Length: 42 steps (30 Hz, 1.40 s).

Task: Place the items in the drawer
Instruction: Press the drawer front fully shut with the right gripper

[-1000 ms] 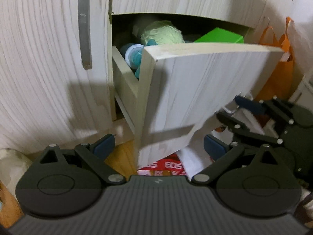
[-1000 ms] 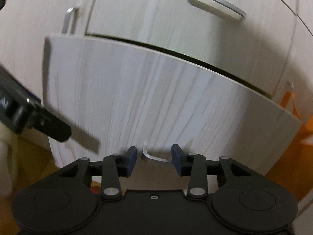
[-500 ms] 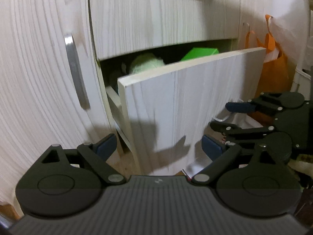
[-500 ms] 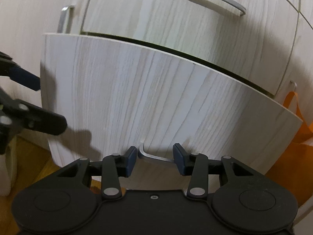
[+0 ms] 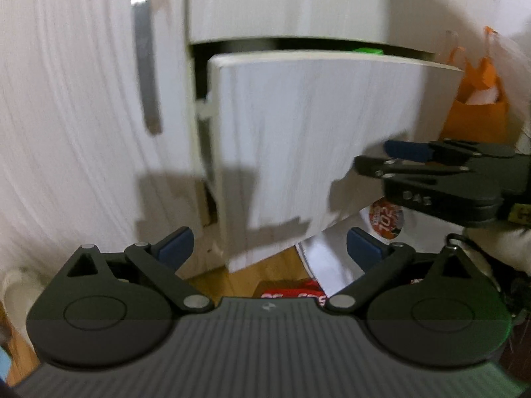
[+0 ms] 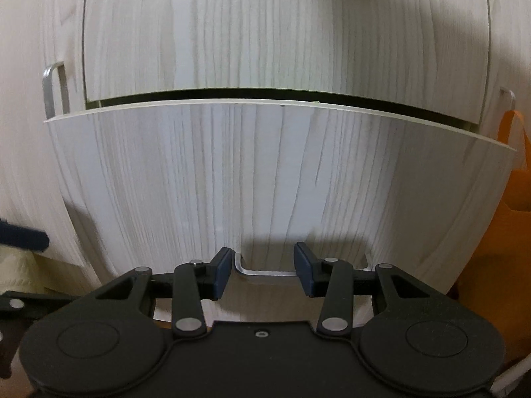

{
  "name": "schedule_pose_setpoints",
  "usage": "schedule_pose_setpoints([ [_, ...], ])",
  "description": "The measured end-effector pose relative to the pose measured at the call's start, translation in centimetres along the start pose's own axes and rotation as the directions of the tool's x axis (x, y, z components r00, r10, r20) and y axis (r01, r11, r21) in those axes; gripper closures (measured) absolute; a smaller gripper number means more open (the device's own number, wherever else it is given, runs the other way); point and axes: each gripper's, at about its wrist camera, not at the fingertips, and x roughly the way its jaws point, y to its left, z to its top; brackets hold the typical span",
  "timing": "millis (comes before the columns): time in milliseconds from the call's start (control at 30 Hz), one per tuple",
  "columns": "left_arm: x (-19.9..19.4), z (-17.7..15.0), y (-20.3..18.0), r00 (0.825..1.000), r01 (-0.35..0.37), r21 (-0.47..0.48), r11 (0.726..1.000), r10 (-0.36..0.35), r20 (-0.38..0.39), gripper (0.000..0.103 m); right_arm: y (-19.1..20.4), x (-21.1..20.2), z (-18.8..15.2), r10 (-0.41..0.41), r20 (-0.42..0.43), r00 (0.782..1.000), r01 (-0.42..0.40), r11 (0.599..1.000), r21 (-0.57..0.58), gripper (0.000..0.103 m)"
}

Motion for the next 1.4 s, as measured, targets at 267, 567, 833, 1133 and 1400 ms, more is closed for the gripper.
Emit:
schedule_pose_setpoints([
  [267, 1.2, 0.3, -0.5, 0.997, -0.060, -0.015, 0.998, 0.061, 0.044, 0.003, -1.4, 1.3, 3.1, 0.049, -0.095, 0.994, -0.040, 0.994, 0.097, 0.054],
  [567, 1.6, 0.1, 1.4, 0.987, -0.147, -0.053, 0.988, 0.150, 0.063, 0.001, -0.5, 2.0, 5.3, 0.017, -0.118, 0.993, -0.010, 0.998, 0.061, 0.054],
  [833, 2.0, -0.8, 2.6, 0.994, -0.110, -0.160, 0.981, 0.106, -0.036, 0.001, -1.0, 2.0, 5.5, -0.003, -0.132, 0.991, 0.009, 0.999, 0.049, 0.054],
  [1133, -0.5, -0.5, 1.8, 0.998, -0.057, -0.136, 0.989, 0.062, 0.034, 0.001, 1.1, 1.7, 6.7, -0.051, -0.126, 0.991, 0.051, 0.999, -0.004, 0.052],
  [1400, -0.6, -0.1, 2.2, 0.998, -0.064, -0.110, 0.992, 0.067, 0.017, 0.000, 0.3, 1.0, 7.5, -0.008, -0.107, 0.994, 0.014, 0.999, 0.052, 0.052],
])
